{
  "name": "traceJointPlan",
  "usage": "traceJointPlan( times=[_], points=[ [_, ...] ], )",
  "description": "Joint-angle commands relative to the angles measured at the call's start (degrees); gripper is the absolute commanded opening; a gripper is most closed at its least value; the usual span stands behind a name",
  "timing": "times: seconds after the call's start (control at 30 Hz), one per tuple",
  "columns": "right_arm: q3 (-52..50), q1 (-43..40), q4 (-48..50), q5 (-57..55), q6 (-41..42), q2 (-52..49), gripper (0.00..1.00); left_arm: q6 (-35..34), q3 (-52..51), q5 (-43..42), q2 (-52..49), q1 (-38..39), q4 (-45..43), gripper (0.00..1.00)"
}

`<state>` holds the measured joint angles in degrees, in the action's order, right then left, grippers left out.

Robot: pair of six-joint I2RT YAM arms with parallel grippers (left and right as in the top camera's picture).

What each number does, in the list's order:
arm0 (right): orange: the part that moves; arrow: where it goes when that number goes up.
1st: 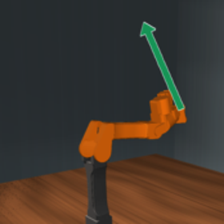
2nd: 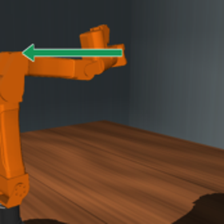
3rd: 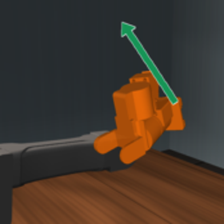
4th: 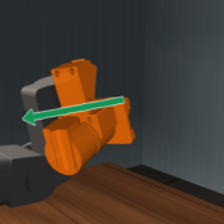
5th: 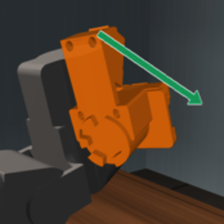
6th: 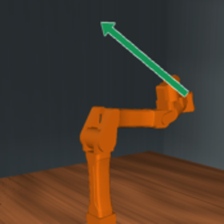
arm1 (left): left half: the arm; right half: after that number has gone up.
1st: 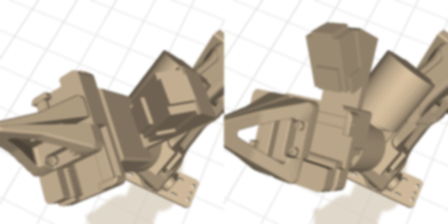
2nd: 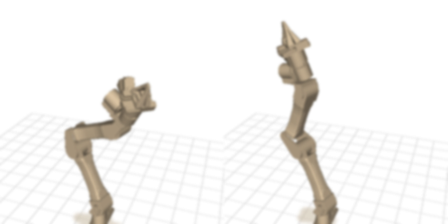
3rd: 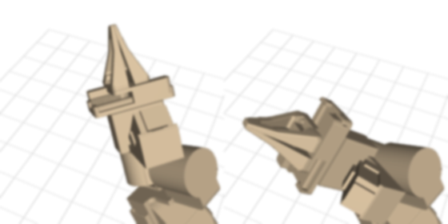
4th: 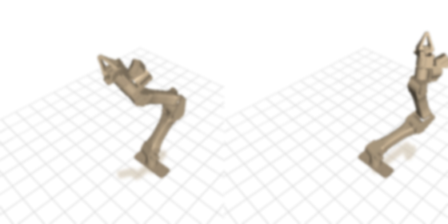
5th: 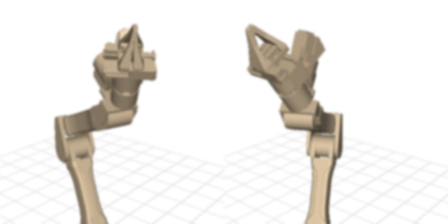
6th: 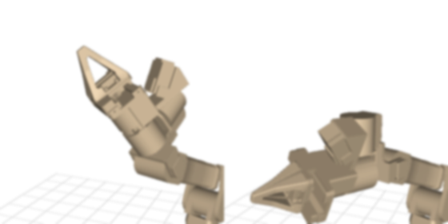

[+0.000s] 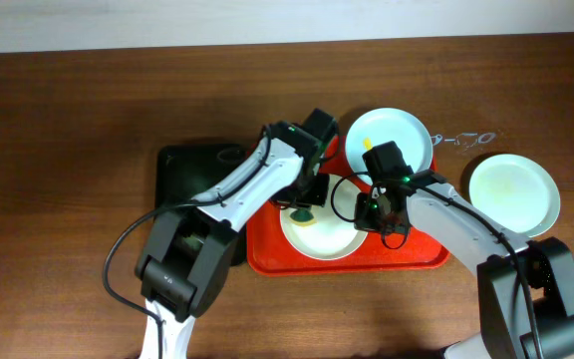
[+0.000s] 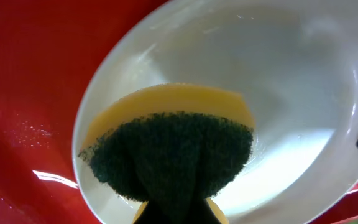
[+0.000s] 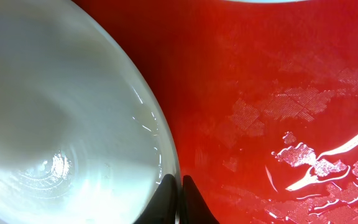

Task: Clean dirty plates on tray and stack at the side
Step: 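Carry the sponge with the left gripper onto the held white plate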

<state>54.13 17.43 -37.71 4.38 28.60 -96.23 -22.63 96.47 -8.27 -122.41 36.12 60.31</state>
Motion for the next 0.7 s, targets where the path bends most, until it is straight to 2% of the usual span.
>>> traceJointPlan(
  times=[0.0,0.17,0.3,0.47,0.6,0.67],
  points=[
    [0.79,0.61,-0.24,0.13,0.66,-0.63,0.04,-2.34,-0.74,-2.58,-0.55,-0.61,-0.39,0.0],
    [0.79,0.61,-0.28,0.13,0.66,-0.63,0.04,-2.86,-4.98,-1.27,-0.57,-0.92,-4.85,0.0],
    [0.79,0.61,-0.26,0.13,0.63,-0.63,0.04,-3.67,-7.76,5.75,-0.59,-0.87,-6.8,0.0],
    [0.79,0.61,-0.26,0.13,0.66,-0.63,0.04,-3.67,-14.03,5.51,-0.59,-0.31,-12.44,0.0],
    [0.79,0.61,-0.26,0.13,0.63,-0.63,0.04,-3.43,-15.74,0.0,-0.59,-0.13,-14.93,0.0],
    [0.79,0.61,-0.26,0.13,0.66,-0.63,0.04,-1.92,-15.74,-6.29,-0.59,-0.13,-16.68,0.0]
  ],
)
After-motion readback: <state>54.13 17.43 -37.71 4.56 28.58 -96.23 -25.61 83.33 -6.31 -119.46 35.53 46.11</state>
